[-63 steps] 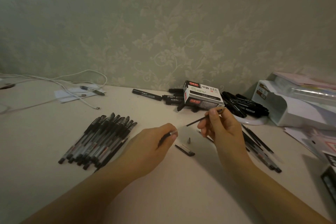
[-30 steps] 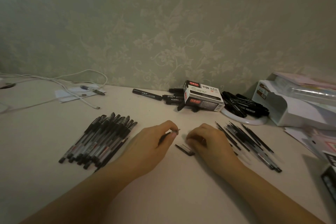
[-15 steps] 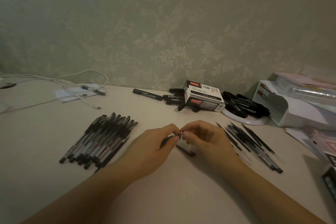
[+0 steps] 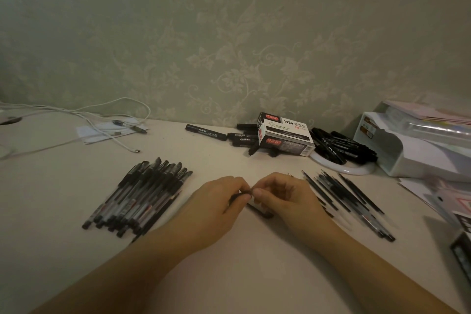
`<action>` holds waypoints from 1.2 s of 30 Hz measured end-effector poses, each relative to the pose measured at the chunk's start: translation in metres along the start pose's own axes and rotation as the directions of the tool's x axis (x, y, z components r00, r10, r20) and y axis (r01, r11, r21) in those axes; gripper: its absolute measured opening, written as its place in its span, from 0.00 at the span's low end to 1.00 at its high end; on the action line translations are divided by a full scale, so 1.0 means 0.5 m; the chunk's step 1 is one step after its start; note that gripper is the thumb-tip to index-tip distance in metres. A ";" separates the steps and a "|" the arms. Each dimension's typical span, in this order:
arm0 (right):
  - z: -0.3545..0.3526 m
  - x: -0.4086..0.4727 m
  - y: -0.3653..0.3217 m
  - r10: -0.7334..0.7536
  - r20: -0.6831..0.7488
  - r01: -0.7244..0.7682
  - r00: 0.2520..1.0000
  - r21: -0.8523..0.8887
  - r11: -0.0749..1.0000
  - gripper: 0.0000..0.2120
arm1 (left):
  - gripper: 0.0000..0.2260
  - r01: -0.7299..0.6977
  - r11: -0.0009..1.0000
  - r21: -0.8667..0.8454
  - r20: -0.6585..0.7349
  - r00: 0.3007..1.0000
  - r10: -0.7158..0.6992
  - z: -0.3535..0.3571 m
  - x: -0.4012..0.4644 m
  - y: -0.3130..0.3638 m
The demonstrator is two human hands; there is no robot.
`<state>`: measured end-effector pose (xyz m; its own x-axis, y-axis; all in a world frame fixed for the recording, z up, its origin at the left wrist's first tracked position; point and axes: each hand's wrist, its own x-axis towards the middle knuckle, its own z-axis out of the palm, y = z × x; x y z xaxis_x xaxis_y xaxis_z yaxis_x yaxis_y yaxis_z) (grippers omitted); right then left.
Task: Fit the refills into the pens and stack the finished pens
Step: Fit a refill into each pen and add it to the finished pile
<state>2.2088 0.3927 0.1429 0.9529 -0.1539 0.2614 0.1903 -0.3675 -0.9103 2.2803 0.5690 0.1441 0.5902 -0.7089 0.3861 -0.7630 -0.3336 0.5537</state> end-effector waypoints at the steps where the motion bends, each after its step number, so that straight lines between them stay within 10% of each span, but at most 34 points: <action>1: 0.001 0.001 0.003 -0.006 0.003 0.006 1.000 -0.018 1.000 0.02 | 0.07 -0.007 1.000 0.006 -0.006 1.000 0.007 0.001 0.001 0.000; 8: 0.011 -0.001 0.004 -0.087 -0.027 0.082 0.996 -0.140 0.987 0.18 | 0.07 -0.062 0.998 0.025 -0.032 0.998 0.062 0.008 0.002 0.004; 13: 0.006 -0.001 0.000 -0.090 -0.011 0.088 0.996 -0.122 0.989 0.05 | 0.06 -0.049 0.999 0.021 -0.054 0.997 0.050 0.005 0.003 0.002; 21: 0.014 -0.005 -0.005 -0.106 -0.020 0.103 0.994 -0.126 0.987 0.16 | 0.07 -0.065 0.998 0.007 -0.026 0.997 0.066 0.008 0.002 0.009; 36: 0.000 -0.005 -0.004 -0.118 0.023 0.119 0.993 -0.074 0.990 0.05 | 0.13 0.028 0.995 -0.091 0.007 1.000 -0.027 -0.012 -0.001 0.014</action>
<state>2.2059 0.3938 0.1443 0.9290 -0.0881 0.3593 0.2845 -0.4505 -0.8462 2.2761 0.5708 0.1520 0.6092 -0.7035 0.3660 -0.7191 -0.2956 0.6288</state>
